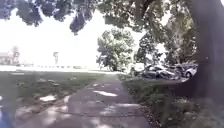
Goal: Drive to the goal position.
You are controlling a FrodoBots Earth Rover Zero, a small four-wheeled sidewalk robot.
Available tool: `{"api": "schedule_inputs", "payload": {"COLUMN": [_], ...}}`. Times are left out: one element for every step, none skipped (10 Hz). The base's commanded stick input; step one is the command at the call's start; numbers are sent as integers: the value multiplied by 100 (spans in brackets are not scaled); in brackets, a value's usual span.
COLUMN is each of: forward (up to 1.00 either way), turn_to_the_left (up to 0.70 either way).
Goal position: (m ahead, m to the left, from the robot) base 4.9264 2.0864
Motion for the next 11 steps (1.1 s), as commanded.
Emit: {"api": "schedule_inputs", "payload": {"forward": [70,70,70,70,70,70,70,70,70,70,70], "turn_to_the_left": [0,0,0,0,22,35,35,35,30,13,0]}}
